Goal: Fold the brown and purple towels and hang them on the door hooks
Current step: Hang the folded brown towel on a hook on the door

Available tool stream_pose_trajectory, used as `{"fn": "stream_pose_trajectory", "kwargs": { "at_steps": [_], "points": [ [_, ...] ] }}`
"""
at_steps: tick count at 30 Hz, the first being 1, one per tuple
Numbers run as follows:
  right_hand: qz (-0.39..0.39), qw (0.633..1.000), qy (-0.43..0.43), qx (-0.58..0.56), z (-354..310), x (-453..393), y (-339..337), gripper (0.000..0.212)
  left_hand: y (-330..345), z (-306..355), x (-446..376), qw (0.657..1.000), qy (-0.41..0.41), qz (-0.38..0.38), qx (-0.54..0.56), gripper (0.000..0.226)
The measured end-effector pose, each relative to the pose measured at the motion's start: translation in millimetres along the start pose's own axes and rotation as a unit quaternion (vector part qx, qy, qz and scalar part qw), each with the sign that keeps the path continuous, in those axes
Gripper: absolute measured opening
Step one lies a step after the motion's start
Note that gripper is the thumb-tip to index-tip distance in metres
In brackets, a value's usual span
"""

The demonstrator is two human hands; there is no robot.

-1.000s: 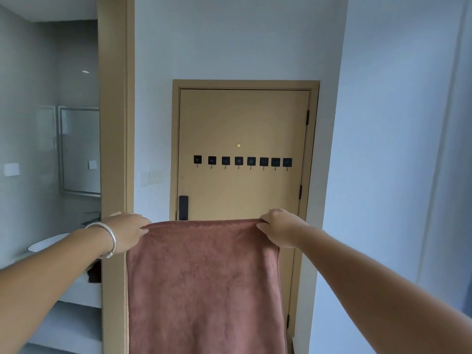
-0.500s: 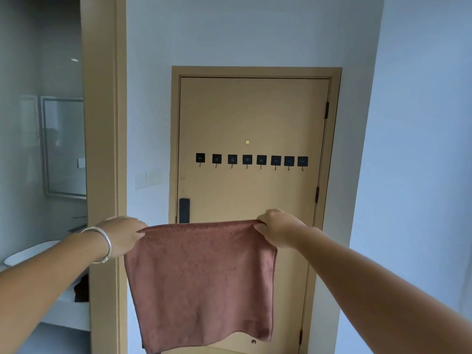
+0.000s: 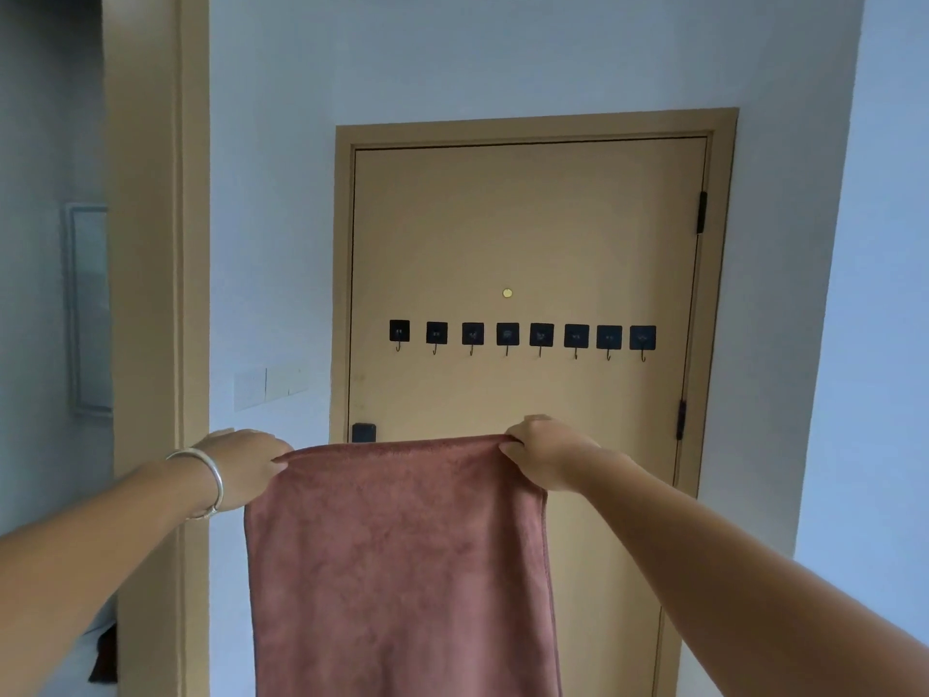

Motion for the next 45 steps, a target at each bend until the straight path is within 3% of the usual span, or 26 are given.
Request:
{"fn": "stream_pose_trajectory", "kwargs": {
  "at_steps": [12, 36, 45],
  "points": [
    [0.001, 1.000, 0.001, -0.009, 36, -133, 62, 0.038, 40, -19, -124, 1.000, 0.009, -0.015, 0.006, 0.032],
    [-0.016, 0.999, 0.039, -0.005, -7, -436, 157, 0.029, 105, -177, -403, 0.995, 0.017, -0.019, 0.098, 0.029],
    [0.047, 0.996, 0.060, -0.047, 9, -520, 167, 0.033, 111, -195, -487, 0.990, -0.020, 0.064, 0.126, 0.032]
  ]
}}
Point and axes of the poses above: each hand's wrist, its own x-axis away from the middle knuckle, its own y-axis out of the palm, z = x × y, the point moved 8 cm from there along -x, towards the middle knuckle, and after that the axes turned 9 degrees about x, right-handed, at the moved point
